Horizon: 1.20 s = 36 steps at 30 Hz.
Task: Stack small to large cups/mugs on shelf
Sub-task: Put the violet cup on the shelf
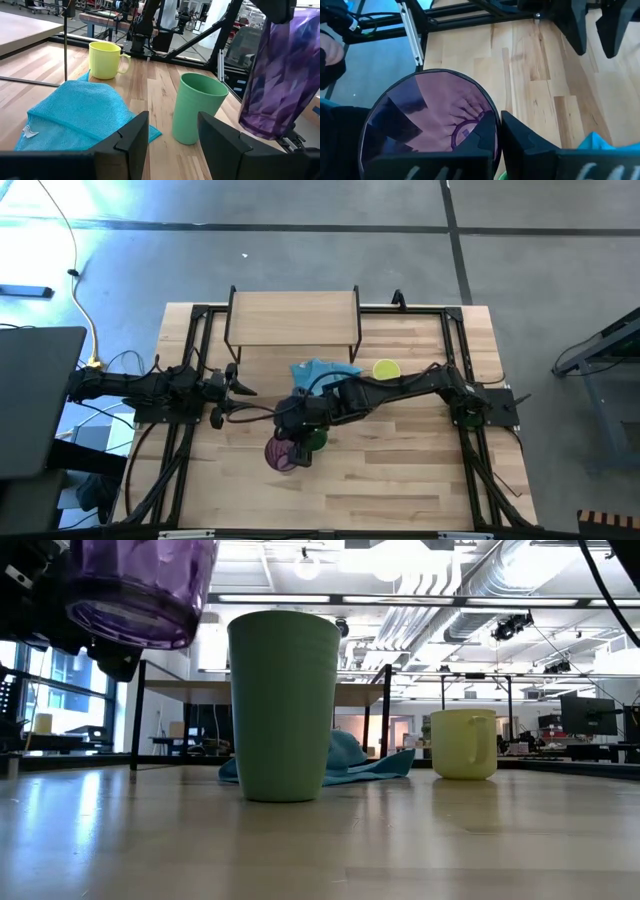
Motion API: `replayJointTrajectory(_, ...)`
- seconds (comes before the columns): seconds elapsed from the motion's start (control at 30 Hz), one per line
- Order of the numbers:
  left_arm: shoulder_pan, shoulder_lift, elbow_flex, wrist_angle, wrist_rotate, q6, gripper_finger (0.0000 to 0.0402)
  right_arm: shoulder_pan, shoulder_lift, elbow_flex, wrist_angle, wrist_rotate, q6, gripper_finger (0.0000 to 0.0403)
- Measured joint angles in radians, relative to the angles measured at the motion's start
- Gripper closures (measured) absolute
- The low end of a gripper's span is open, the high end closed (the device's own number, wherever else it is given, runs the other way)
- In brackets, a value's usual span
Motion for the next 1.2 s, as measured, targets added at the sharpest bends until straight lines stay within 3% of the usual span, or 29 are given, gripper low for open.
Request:
replayJointTrajectory(0.43,0.000,0.000,0.000,0.000,0.000,0.000,0.0245,-0.031,-0.062,0.000,0.018,-0.007,-0.038,0.0403)
replayJointTrajectory(1.2,0.000,0.000,0.000,0.000,0.000,0.000,0.0245,-0.128,-0.282,0.000,-0.082,0.149,-0.097,0.0403)
